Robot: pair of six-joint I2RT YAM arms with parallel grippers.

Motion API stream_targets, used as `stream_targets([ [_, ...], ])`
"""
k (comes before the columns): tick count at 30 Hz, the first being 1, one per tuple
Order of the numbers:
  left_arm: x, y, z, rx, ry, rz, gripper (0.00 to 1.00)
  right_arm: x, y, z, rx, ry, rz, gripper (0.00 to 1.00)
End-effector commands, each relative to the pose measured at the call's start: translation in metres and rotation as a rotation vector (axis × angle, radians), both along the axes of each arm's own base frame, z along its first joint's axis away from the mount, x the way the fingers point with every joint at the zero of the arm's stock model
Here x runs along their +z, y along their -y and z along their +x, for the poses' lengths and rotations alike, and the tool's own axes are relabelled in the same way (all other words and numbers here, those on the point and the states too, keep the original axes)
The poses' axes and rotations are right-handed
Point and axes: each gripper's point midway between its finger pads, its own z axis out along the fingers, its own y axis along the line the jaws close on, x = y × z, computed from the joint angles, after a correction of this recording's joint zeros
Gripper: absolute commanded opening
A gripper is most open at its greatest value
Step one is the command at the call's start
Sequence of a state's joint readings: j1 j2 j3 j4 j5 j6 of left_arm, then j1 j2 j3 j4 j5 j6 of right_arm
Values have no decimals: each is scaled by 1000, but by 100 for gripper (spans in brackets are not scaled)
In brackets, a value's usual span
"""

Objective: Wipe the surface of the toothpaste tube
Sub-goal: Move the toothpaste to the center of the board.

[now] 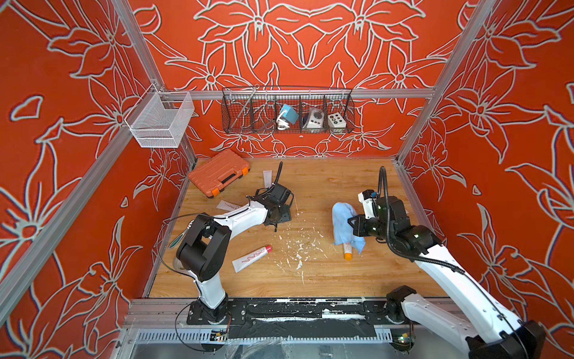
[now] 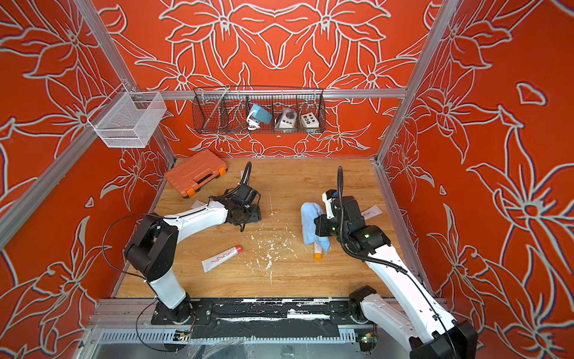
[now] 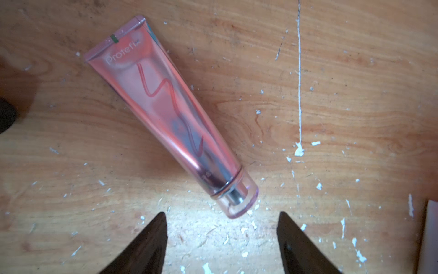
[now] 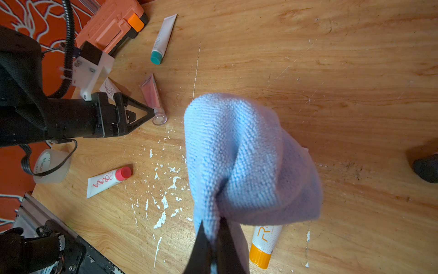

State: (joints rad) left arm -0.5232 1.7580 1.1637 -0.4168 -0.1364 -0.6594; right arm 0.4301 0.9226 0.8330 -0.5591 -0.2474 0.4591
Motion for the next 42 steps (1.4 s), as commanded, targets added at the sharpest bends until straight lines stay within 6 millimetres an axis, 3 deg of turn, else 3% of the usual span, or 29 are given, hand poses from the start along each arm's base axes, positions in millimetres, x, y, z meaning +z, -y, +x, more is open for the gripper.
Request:
stream_targets([
  [1,-7,-1,1,32,-18,54,70,-2,0,3,-5,5,6,0],
  [21,-37,14,-2,-4,-86,82,56,-8,1,3,-7,-4,6,0],
  [34,-33,12,8,52,-72,84,66,-7,1,2,-14,-10,20,0],
  [42,-41,8,15,96,-94,87,58,-5,2,1,-18,-3,19,0],
])
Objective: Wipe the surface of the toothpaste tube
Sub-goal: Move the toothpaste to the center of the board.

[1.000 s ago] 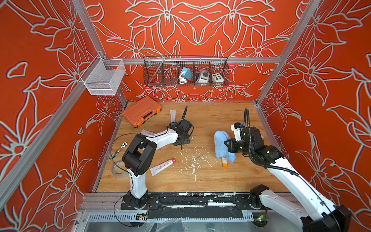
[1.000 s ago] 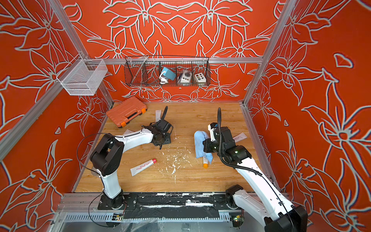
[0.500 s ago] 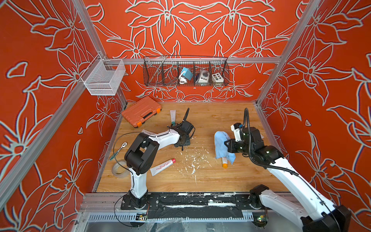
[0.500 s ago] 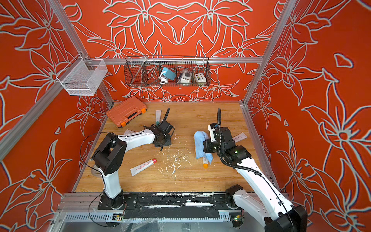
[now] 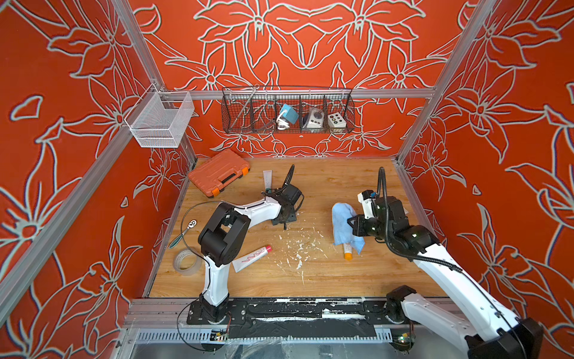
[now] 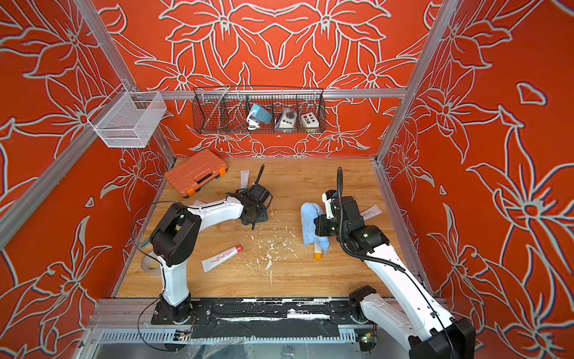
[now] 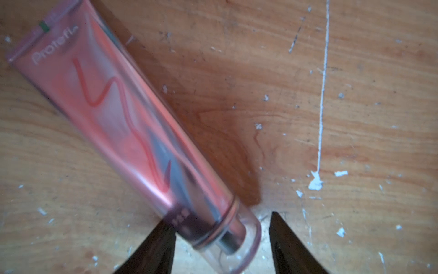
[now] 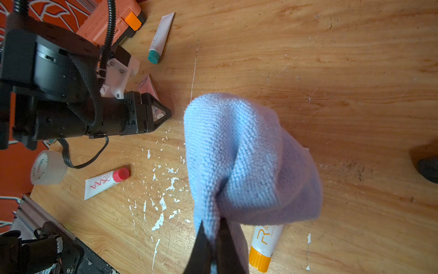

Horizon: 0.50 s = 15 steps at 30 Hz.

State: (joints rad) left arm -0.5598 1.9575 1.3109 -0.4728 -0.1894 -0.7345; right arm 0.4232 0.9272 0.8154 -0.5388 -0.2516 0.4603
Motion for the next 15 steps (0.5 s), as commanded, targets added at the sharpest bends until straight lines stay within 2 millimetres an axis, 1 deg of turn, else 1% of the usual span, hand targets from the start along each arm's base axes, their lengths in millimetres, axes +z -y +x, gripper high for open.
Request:
stream_targets([
  [1,-6,-9,-1,41,-22,24,56,1,2,-1,-14,2,16,0],
  [5,-9,-12,-4,35,-32,40,51,1,3,-2,-15,4,10,0],
  [9,-4,-14,-6,25,-27,44,44,1,2,-1,-12,5,13,0],
  [11,-2,-13,-8,15,-23,36,40,1,1,-1,-9,5,15,0],
  [13,-2,-15,-11,11,-24,39,37,2,2,0,-9,5,15,0],
  [15,-2,-19,-12,10,-22,47,33,2,2,0,-8,6,14,0],
])
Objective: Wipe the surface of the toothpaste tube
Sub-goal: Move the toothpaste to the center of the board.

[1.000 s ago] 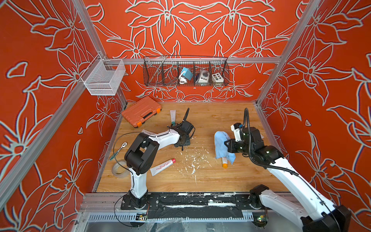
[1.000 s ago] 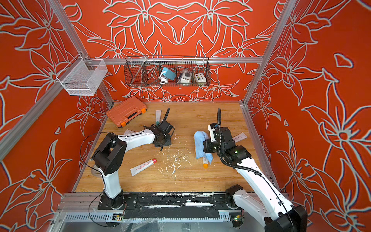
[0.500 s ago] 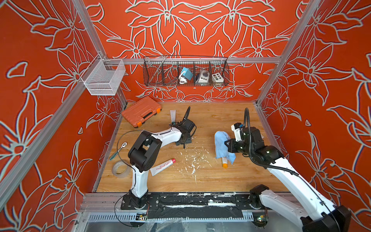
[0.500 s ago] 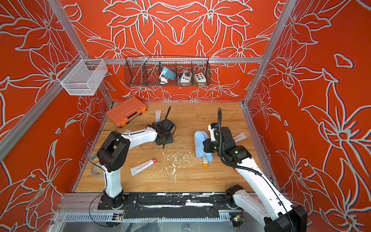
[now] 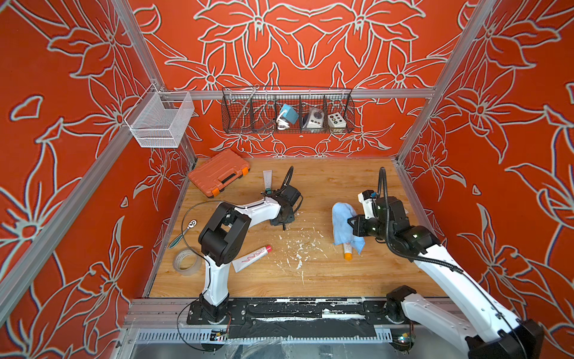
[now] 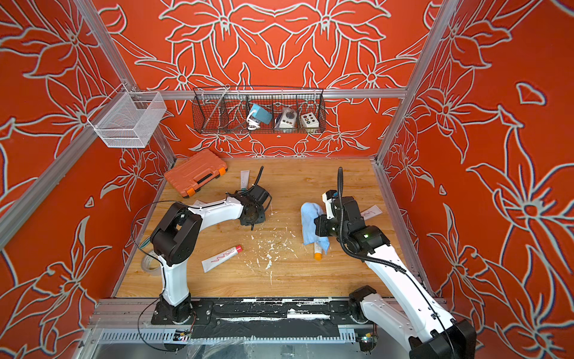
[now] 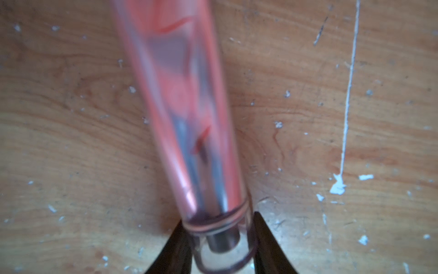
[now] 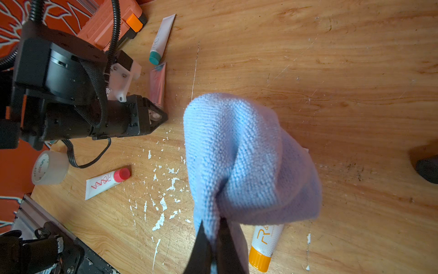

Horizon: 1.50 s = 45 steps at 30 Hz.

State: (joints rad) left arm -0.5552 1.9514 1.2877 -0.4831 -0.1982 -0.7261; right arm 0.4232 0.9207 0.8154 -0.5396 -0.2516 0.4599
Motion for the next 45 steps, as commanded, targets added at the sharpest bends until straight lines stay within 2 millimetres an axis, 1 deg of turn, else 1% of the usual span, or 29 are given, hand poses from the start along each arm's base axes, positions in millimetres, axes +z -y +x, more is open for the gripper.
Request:
stream_targets([
  [1,4,-12,-7,9,-4,26,32,0,1,0,-8,1,12,0],
  [9,13,-13,-12,3,7,6,31,2,0,1,-4,2,15,0],
  [12,15,-10,-14,-15,0,-10,25,2,0,1,-5,3,14,0],
  [14,15,-6,-17,-35,-8,-30,24,1,0,1,-4,0,14,0],
  [16,16,1,-20,-70,-6,-48,24,1,0,1,-4,0,14,0],
  [19,17,18,-27,-157,-3,-63,22,0,0,2,-5,1,13,0],
  [23,15,44,-38,-311,1,-75,20,-2,1,3,-12,-3,13,0],
  [27,20,74,-51,-487,31,-99,19,-3,1,3,-13,-8,13,0],
  [30,23,83,-56,-581,49,-78,19,-4,1,4,-16,-10,14,0],
  [32,21,83,-57,-613,56,-65,24,-4,1,4,-17,-10,15,0],
  [34,21,80,-56,-631,63,-49,34,-4,1,4,-18,-10,14,0],
  [36,22,76,-54,-628,67,-43,40,-3,1,4,-18,-10,15,0],
  [41,33,82,-53,-669,139,-99,47,-5,3,5,-24,-15,13,0],
  [45,34,78,-48,-661,158,-76,48,-5,3,5,-25,-16,15,0],
])
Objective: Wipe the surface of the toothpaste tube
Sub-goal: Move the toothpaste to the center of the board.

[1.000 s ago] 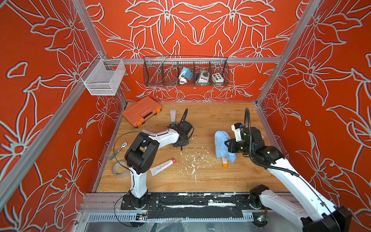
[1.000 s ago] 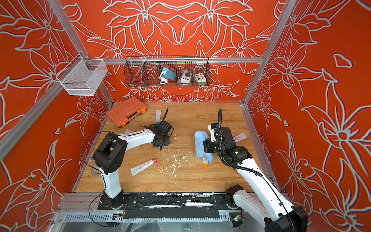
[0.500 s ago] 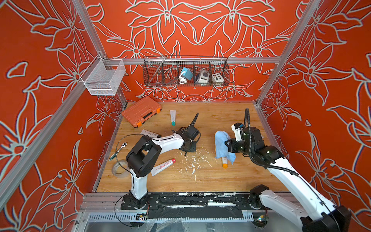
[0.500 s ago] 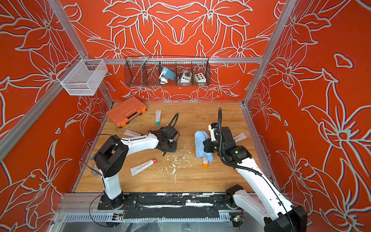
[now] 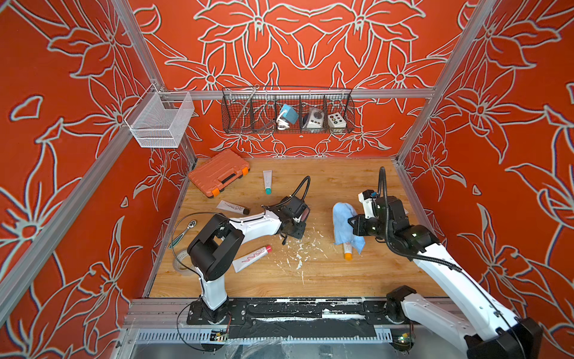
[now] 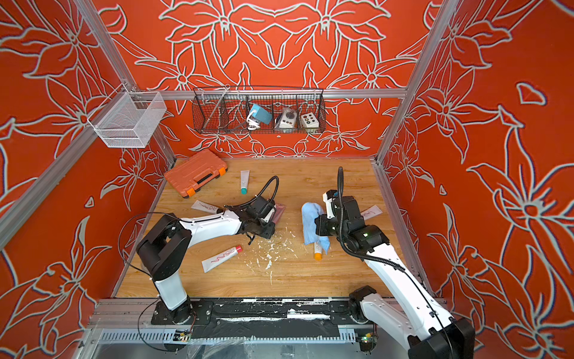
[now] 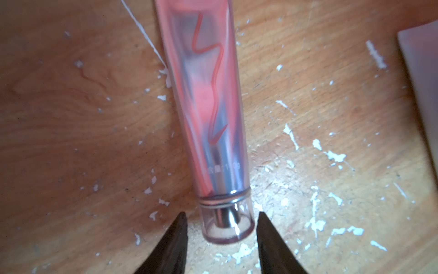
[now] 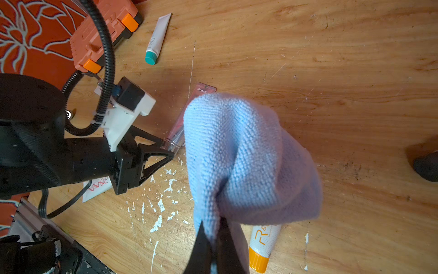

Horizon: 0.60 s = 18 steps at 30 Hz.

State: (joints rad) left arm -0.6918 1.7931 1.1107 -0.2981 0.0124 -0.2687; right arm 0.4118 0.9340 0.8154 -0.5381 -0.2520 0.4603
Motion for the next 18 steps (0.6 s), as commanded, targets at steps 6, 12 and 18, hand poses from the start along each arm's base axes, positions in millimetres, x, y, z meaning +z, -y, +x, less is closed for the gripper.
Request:
stream_targets([
  [6,6,2,9,-26,54,-5,50,-3,1,1,-15,-8,16,0],
  [12,-9,-2,10,-1,37,22,52,-3,1,2,-16,-8,15,0],
  [18,-20,-5,11,5,29,50,51,-4,1,3,-18,-11,14,0],
])
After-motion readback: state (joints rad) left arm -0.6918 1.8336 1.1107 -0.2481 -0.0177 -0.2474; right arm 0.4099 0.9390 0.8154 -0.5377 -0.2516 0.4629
